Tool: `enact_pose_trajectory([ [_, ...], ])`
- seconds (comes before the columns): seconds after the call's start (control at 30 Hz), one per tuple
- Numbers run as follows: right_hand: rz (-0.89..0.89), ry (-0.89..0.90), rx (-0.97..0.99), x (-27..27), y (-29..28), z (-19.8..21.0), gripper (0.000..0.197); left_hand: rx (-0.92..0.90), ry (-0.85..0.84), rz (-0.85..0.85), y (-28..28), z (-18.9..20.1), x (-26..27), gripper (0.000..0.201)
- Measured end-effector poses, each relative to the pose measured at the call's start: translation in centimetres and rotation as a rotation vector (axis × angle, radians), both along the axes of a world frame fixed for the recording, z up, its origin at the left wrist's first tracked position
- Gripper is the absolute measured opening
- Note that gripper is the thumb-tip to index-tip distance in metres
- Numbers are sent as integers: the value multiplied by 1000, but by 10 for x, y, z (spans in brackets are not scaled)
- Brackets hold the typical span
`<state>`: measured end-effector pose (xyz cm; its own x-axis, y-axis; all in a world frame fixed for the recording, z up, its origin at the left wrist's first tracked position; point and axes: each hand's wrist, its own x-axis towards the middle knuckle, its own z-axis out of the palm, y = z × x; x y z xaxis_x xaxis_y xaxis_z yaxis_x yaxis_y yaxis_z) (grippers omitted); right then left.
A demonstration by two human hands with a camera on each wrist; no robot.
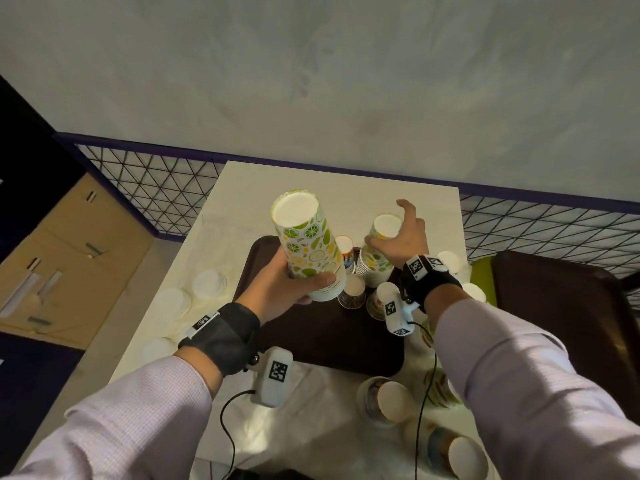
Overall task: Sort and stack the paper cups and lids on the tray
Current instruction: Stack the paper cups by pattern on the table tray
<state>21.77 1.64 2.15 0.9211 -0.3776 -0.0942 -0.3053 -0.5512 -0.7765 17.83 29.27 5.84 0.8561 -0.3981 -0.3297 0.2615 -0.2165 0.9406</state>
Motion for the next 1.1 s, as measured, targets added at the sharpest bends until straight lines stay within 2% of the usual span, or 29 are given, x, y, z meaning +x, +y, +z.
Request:
enact_pose_trajectory([
  [0.1,35,13,-85,-1,2,-2,69,-2,-10,-4,-2,0,-1,82],
  [0.17,34,34,-112,-2,2,-4,64,-2,-21,-7,-2,0,-3,80],
  [0.37,41,115,-125,-3,-3,3,67,4,-26,-8,-8,7,-10,80],
  [0.5,52,157,-176,-14,0,25,80,10,-25,-2,-13,12,-15,79],
  [0.57,-1,49,-194,-22,3,48,72,10,-33,18,-16,16,-18,72],
  [0.67,-40,-184,-172,-39,12,93,48,18,-44,25,-19,22,-20,69],
  [0.73,70,-265,-42,-55,19,123,37,9,-62,6,-21,28,-22,76],
  [0.77,162,-247,30,-64,24,136,35,7,-75,-9,-24,31,-22,77],
  [0.83,370,-124,82,-82,36,153,46,-4,-88,-31,-30,35,-23,76],
  [0.9,503,-53,110,-95,45,155,67,-26,-122,-41,-39,39,-26,77],
  [0.97,519,-67,164,-102,50,150,78,-4,-180,-50,-46,43,-29,80],
  [1.03,457,-93,193,-105,49,141,80,16,-218,-45,-52,45,-31,81],
  [1.1,392,-81,303,-107,45,136,82,26,-239,-22,-58,47,-35,81],
])
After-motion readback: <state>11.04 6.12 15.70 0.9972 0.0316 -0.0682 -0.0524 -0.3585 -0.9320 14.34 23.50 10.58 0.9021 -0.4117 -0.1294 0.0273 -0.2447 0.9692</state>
